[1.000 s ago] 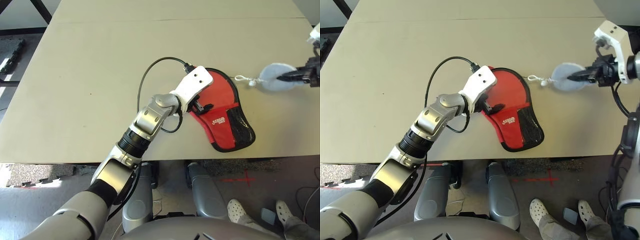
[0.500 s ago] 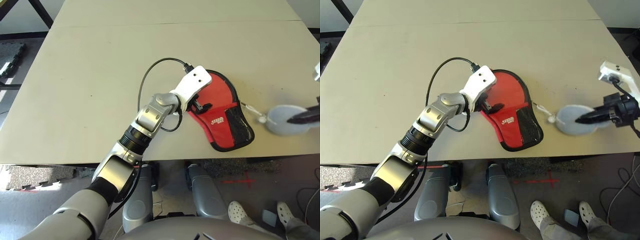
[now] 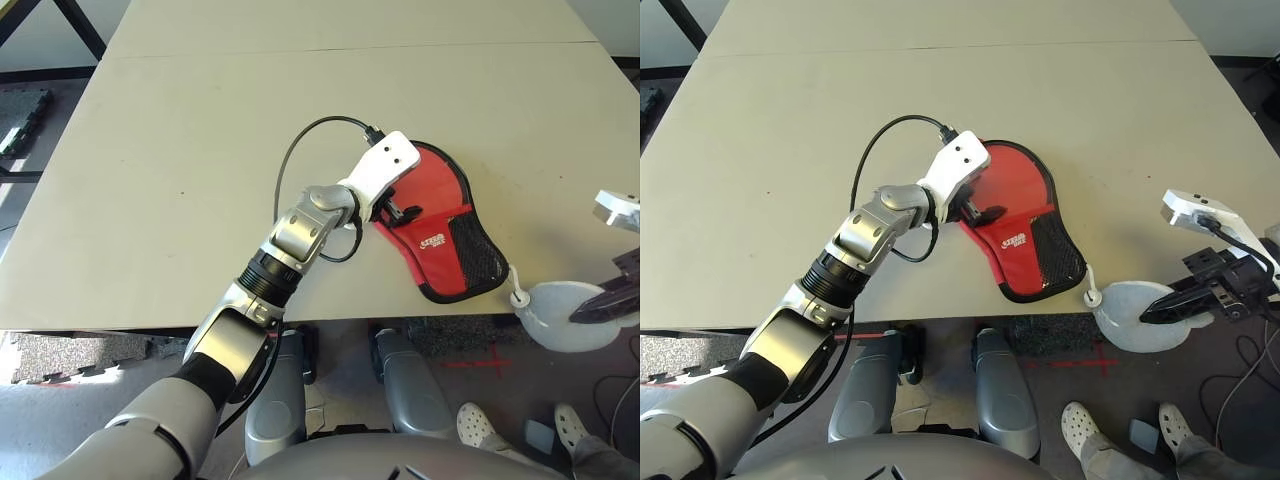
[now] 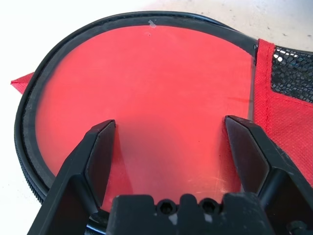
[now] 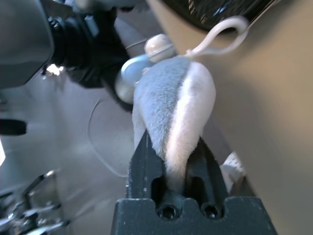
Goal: Store the ping-pong paddle in its case and zip it.
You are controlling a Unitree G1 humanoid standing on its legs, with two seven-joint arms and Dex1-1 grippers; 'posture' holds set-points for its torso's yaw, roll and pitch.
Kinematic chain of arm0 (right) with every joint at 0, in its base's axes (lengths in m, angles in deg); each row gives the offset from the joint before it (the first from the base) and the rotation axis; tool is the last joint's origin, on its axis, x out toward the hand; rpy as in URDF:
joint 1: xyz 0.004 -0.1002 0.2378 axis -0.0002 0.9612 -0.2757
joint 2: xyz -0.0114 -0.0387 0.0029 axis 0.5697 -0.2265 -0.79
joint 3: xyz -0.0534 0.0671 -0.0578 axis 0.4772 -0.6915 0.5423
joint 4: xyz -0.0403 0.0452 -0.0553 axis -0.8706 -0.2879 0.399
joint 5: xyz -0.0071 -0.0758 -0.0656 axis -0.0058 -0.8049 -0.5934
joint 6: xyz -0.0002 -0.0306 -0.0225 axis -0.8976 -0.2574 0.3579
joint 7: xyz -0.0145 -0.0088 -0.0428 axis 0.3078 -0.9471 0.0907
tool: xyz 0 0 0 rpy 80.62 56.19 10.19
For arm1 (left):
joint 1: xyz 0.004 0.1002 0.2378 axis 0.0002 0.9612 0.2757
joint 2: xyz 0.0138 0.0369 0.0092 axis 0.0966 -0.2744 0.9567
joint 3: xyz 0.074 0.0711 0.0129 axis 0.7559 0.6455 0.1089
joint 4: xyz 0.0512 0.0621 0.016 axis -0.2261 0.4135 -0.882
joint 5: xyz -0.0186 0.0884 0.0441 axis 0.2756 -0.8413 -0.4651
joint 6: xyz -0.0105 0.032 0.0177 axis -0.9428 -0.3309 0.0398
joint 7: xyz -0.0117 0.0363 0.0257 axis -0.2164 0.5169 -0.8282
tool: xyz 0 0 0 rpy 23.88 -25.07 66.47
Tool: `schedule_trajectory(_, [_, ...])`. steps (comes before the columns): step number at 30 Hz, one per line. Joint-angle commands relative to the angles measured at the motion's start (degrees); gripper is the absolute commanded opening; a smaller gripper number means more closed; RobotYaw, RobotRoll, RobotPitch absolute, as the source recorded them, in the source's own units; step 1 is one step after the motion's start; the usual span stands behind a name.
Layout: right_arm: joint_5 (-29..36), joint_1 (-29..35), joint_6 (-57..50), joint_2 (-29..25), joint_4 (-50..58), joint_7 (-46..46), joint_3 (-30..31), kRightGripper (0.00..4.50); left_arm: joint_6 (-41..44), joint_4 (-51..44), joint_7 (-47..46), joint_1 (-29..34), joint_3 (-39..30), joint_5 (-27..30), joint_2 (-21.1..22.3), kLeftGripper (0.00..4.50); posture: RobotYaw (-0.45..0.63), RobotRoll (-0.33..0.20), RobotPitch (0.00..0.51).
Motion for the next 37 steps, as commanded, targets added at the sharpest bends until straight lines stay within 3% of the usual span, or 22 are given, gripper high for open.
schedule_trajectory(1, [-1.1, -3.5, -1.9, 1.3, -5.0, 0.3, -2.8, 1.74, 2.4, 1.4, 0.4, 1.1, 0.6, -0.8, 0.6, 4.50, -0.13, 0.000, 0.228])
schedule_trajectory(5, [-1.8, -11.8, -3.2, 5.4, -17.0, 0.3, -5.2, 3.26, 4.1, -4.1, 3.0, 0.3, -1.6, 1.8, 2.3, 4.50, -0.13, 0.000, 0.225])
schedule_trajectory(8, [-7.8, -17.3, -0.5, 11.6, -29.8, 0.3, -8.0, 4.35, 5.6, -8.9, 4.5, -0.2, -3.6, 4.0, 3.6, 4.50, -0.12, 0.000, 0.222])
schedule_trajectory(9, [-9.9, -19.3, 0.0, 14.0, -34.0, 0.2, -9.8, 4.43, 6.1, -10.2, 4.7, -0.5, -5.1, 5.2, 3.7, 4.50, -0.12, 0.000, 0.221])
schedule_trajectory(14, [-12.2, -24.5, 10.0, 26.5, -47.9, -19.8, -24.7, 4.43, 6.0, -12.4, -0.1, -5.3, -22.3, 12.4, 6.2, 4.50, -0.09, 0.000, 0.219])
schedule_trajectory(19, [-15.4, -25.0, 19.4, 32.2, -52.8, -35.3, -34.4, 4.43, -0.8, -6.4, -6.0, -5.5, -30.4, 11.1, 11.6, 4.50, -0.05, 0.000, 0.217])
schedule_trajectory(23, [-15.5, -25.0, 25.7, 36.5, -55.4, -52.0, -43.2, 4.43, -8.9, 3.7, -11.6, -4.2, -36.0, 7.8, 20.1, 4.50, -0.03, 0.000, 0.212])
schedule_trajectory(27, [-17.7, -23.6, 30.5, 38.3, -56.6, -58.7, -47.5, 4.43, -16.2, 9.5, -15.1, -1.5, -38.9, 7.7, 22.5, 4.50, -0.01, 0.000, 0.207])
schedule_trajectory(32, [-20.4, -22.6, 33.6, 40.7, -56.7, -62.5, -50.1, 4.43, -27.0, 15.7, -21.3, 3.0, -42.3, 7.2, 22.5, 4.50, 0.01, 0.000, 0.201])
schedule_trajectory(37, [-22.0, -22.6, 34.2, 42.3, -56.9, -63.9, -52.1, 4.43, -31.1, 18.6, -23.6, 5.9, -43.8, 8.3, 22.2, 4.50, 0.02, 0.000, 0.198])
